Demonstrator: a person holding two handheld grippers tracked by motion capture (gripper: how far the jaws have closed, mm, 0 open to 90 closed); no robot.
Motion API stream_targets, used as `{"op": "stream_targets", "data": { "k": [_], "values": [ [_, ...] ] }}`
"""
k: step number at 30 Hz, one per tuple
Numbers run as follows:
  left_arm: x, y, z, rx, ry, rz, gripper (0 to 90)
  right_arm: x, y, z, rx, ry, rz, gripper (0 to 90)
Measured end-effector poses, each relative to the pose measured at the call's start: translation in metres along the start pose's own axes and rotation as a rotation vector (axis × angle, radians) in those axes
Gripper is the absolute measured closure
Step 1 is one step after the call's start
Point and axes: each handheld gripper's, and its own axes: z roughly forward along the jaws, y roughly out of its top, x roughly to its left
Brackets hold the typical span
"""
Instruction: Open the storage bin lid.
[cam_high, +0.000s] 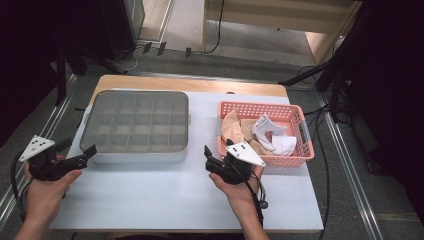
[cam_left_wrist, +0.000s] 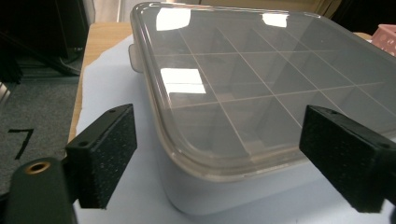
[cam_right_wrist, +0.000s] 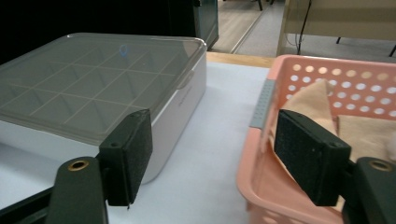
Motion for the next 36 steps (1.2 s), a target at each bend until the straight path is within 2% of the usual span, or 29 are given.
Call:
{"op": "stream_targets", "data": {
  "k": [2,10,11,16,19,21,26,29,32,33,34,36],
  "values": [
    [0.001,0.003,0.003,0.008,-0.006,0.002,13.9,0.005,0.002,0.006,0.007,-0.006,-0.010,30.5],
    [0.008,0.010,0.017,0.042,0.013,-0.019,19.3,0.024,0.009,0.032,0.012,0.018,-0.009,33.6],
    [0.013,0.011,0.019,0.042,0.011,-0.039,20.6,0.026,0.010,0.035,0.011,0.013,-0.011,33.2],
    [0.020,0.013,0.023,0.041,0.007,-0.062,22.4,0.033,0.013,0.051,0.011,0.011,-0.008,33.7],
    [0.025,0.014,0.026,0.041,0.018,-0.065,22.3,0.034,0.014,0.057,0.018,0.017,0.000,35.2],
    [0.029,0.016,0.028,0.032,0.022,-0.079,22.9,0.033,0.014,0.068,0.026,0.027,0.015,40.0],
    [0.036,0.019,0.036,0.044,0.005,-0.091,22.6,0.032,0.015,0.081,0.036,0.029,0.035,40.1],
    [0.037,0.021,0.042,0.057,0.008,-0.065,22.9,0.027,0.016,0.095,0.059,0.016,0.076,39.4],
    [0.039,0.025,0.046,0.058,-0.001,-0.070,22.8,0.024,0.017,0.105,0.067,0.022,0.101,38.7],
    [0.039,0.026,0.048,0.056,-0.005,-0.073,22.8,0.024,0.017,0.105,0.067,0.022,0.101,38.7],
    [0.040,0.027,0.049,0.067,-0.012,-0.066,22.6,0.023,0.016,0.112,0.088,0.021,0.103,36.0],
    [0.041,0.027,0.052,0.058,-0.001,-0.058,22.5,0.023,0.016,0.115,0.096,0.018,0.094,34.7]
  ]
}}
